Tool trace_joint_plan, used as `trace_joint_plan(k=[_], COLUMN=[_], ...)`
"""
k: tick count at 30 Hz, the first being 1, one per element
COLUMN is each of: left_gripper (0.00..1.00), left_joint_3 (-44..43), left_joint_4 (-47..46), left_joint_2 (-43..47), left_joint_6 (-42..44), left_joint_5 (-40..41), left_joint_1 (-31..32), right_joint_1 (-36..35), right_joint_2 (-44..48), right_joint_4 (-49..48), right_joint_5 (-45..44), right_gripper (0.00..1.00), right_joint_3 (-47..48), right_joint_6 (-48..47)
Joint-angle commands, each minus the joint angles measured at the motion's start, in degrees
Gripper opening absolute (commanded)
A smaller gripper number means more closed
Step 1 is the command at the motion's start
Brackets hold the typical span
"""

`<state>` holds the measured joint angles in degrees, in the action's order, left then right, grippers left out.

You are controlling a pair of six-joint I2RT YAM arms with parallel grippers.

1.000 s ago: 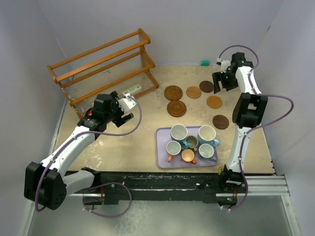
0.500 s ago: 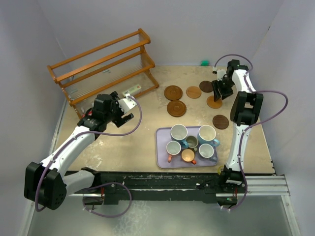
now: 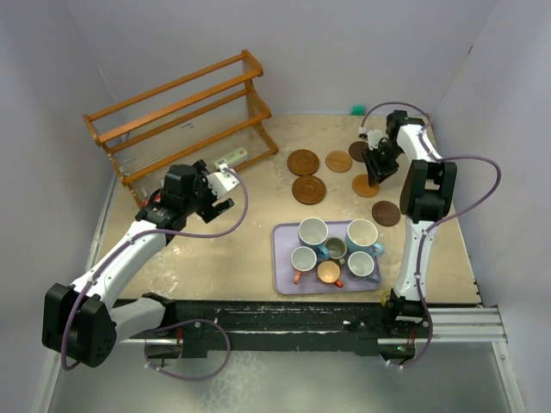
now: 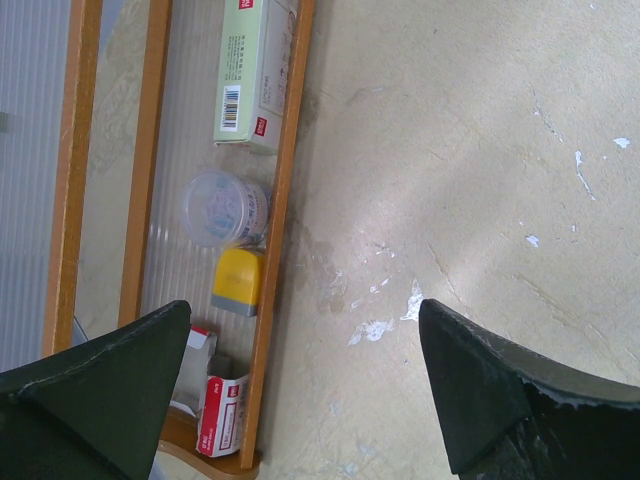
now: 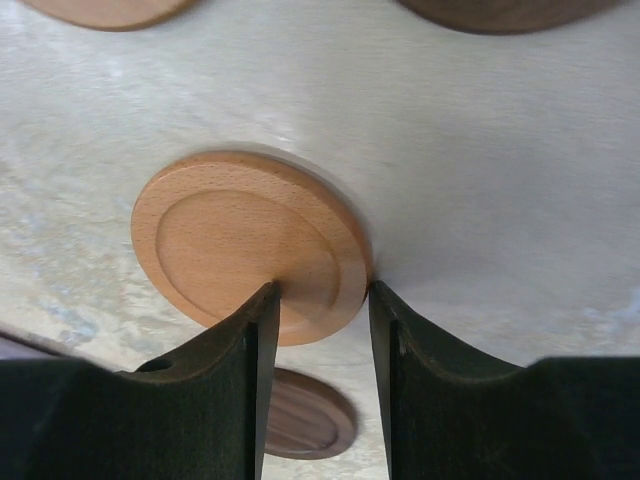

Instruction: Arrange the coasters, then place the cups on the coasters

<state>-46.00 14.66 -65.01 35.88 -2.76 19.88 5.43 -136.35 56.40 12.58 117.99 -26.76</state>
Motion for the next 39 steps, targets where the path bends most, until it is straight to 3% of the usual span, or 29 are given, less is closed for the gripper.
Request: trace_joint_plan(k=[1,21,39], left_gripper=[0.92,0.92,0.92], left_joint_3=[-0.51,-0.39,-0.39], left_joint_4=[-1.29,-1.21,-0.82], left_joint_2=[1.36,1.73,2.04], left_joint_6=[0.95,0.95,1.01], left_joint_5=[-0.84,-0.84,-1.23], left_joint_1=[-0.34,-0.40,-0.45], right_joint_1=[-3.89,-9.47,-7.83], right_joint_2=[3.44,2.63,7.15], right_joint_4=[0.85,0.49,4.26], right_joint_5=[1.56,0.30,4.37], right_gripper=[0.43,0.42,0.56], right_joint_3=[-3.74,-4.01,-0.82], right_joint_6=[-1.38,1.40,2.85])
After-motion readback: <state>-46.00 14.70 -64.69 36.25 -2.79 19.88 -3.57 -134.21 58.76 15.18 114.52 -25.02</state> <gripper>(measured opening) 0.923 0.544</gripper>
